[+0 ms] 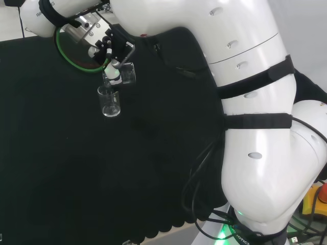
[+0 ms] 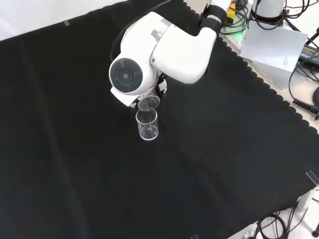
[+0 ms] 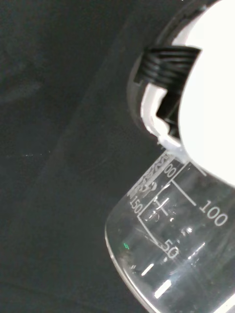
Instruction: Pour the water from the handheld beaker into the one on the table.
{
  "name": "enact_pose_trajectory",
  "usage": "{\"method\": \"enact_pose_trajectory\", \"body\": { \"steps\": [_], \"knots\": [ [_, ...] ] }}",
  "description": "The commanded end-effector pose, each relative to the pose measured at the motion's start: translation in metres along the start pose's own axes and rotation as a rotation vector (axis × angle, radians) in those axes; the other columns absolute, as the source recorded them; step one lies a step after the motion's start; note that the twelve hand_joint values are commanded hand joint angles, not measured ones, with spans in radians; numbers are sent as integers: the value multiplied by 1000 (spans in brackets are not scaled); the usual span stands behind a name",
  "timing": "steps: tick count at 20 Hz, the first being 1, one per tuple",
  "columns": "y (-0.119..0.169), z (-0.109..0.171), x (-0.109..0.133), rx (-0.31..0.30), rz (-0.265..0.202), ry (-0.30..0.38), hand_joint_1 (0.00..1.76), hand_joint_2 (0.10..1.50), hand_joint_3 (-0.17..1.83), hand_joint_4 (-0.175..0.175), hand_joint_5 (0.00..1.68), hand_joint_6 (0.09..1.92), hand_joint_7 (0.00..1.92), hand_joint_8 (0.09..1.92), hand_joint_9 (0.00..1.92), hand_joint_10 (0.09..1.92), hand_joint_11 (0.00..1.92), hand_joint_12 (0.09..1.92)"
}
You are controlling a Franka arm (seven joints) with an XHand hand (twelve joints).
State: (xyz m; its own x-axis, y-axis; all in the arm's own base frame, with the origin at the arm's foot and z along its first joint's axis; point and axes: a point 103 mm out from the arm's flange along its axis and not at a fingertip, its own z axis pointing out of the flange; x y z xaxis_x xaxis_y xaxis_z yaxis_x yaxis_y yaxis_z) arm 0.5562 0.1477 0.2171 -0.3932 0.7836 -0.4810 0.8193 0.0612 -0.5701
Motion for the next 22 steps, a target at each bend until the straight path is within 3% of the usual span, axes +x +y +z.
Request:
{"method": "enact_pose_trajectory", "body": {
  "steps": [1,22],
  "knots": [
    [-1,-3,1,12,0,-11,1146,635,763,39,1195,861,1428,799,1289,697,1160,866],
    [-1,-8,7,50,7,-37,1145,635,767,39,1192,868,1423,809,1286,702,1159,864]
  ]
}}
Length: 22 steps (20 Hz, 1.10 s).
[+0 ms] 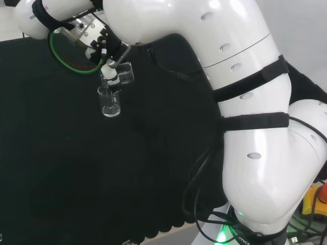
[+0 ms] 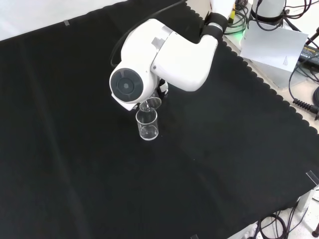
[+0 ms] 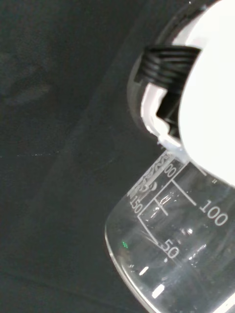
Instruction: Pour the water from the handheld beaker into the one on the table.
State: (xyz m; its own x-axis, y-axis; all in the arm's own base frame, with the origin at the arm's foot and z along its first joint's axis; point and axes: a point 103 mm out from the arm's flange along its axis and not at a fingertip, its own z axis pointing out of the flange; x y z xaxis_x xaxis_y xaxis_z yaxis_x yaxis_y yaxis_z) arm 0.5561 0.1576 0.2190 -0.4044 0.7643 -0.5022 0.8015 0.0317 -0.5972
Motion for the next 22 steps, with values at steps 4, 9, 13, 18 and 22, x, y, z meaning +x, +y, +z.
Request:
{"method": "enact_pose_trajectory", "body": {
  "steps": [4,9,13,18,22],
  "knots": [
    [0,-1,-1,5,-12,-3,1145,635,768,39,1191,870,1422,811,1286,703,1159,864],
    [0,-1,-3,20,-7,-7,1145,635,768,39,1190,871,1420,813,1285,704,1158,864],
    [1,2,-8,26,-4,-4,1145,635,769,39,1190,872,1420,815,1285,705,1157,864],
    [-1,0,-5,28,2,-12,1145,635,769,40,1189,874,1419,816,1284,706,1157,864],
    [-2,-1,-4,30,5,-16,1144,635,770,40,1188,875,1418,818,1283,707,1157,865]
  ]
}}
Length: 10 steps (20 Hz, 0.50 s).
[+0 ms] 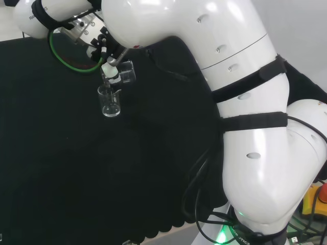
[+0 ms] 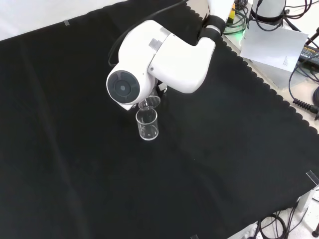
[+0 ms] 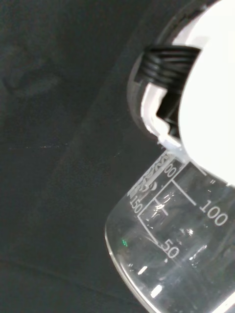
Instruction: Pour the water from the handheld beaker into the one on the table.
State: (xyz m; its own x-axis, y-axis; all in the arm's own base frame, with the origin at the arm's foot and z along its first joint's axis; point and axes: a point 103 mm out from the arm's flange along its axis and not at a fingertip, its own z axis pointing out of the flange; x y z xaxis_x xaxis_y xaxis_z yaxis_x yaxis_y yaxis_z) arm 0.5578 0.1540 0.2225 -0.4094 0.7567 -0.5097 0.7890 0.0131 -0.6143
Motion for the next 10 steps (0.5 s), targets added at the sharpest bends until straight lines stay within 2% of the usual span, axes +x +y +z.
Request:
{"method": "enact_pose_trajectory", "body": {
  "steps": [1,10],
  "knots": [
    [-1,0,1,3,5,-5,1144,635,770,40,1188,875,1418,818,1283,707,1156,865],
    [-2,-2,1,0,3,-1,1144,635,771,41,1187,878,1416,821,1282,709,1156,866]
  ]
}}
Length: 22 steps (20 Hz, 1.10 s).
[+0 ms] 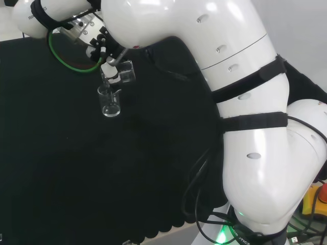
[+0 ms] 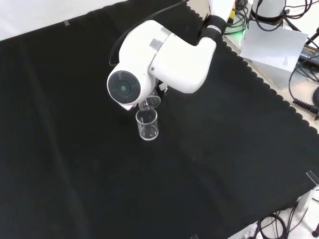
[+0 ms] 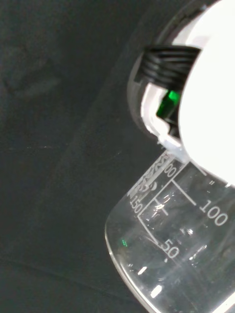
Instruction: Pour the water from the handheld beaker into the one on the table.
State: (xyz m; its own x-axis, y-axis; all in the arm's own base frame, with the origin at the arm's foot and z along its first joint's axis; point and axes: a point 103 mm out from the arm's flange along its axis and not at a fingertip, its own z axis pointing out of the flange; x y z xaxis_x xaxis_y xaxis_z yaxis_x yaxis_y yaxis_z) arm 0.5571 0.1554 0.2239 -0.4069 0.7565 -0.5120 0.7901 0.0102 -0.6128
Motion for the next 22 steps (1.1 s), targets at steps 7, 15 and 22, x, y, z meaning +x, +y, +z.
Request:
{"method": "enact_pose_trajectory", "body": {
  "steps": [7,15,22],
  "knots": [
    [-1,2,-3,-7,-12,16,1143,635,771,41,1186,879,1415,823,1281,711,1155,866],
    [-1,4,-6,-17,-19,27,1143,635,772,42,1186,881,1414,825,1280,712,1155,867],
    [-1,6,-8,-29,-24,45,1143,635,772,43,1185,883,1413,827,1280,714,1154,868]
  ]
}}
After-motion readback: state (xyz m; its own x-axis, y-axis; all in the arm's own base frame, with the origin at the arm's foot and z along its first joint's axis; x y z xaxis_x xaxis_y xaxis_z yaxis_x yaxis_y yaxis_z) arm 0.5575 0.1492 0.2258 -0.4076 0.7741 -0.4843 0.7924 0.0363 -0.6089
